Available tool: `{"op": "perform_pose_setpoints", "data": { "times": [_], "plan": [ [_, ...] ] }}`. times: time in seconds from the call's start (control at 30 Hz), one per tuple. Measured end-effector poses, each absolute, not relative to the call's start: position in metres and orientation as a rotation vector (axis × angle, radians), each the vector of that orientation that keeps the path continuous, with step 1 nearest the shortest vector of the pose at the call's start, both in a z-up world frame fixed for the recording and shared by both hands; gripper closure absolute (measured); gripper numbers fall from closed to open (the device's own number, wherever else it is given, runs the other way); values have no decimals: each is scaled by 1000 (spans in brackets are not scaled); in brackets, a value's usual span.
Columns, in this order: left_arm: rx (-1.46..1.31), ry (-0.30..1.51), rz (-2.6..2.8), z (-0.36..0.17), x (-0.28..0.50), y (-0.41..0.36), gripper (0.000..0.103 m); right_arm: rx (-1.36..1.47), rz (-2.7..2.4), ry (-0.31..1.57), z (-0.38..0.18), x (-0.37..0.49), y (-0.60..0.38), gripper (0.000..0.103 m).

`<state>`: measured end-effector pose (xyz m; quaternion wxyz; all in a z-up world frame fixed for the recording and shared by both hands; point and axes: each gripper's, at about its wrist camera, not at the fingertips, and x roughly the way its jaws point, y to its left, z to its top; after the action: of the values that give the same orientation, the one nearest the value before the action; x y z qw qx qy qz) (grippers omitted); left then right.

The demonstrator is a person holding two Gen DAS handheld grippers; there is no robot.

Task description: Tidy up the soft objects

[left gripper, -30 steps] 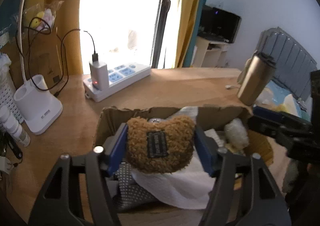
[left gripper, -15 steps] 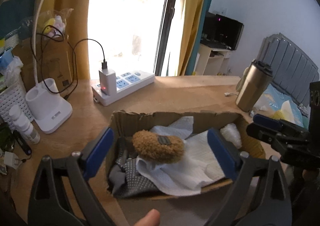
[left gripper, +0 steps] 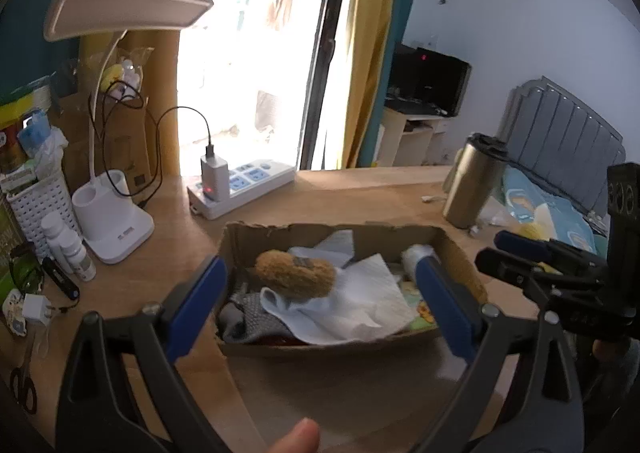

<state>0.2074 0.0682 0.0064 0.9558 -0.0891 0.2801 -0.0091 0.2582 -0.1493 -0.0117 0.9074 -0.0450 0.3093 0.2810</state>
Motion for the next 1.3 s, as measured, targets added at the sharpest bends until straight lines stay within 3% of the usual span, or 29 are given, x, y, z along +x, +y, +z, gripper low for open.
{"op": "perform_pose_setpoints", "data": {
  "times": [0.23, 1.3],
  "plan": [
    [-165, 557, -23, 13, 187, 55, 6, -103, 557, 609, -5, 238, -156, 34],
    [-138, 498, 2, 22, 86, 27, 5, -168, 455, 484, 13, 128, -176, 33]
  ]
}}
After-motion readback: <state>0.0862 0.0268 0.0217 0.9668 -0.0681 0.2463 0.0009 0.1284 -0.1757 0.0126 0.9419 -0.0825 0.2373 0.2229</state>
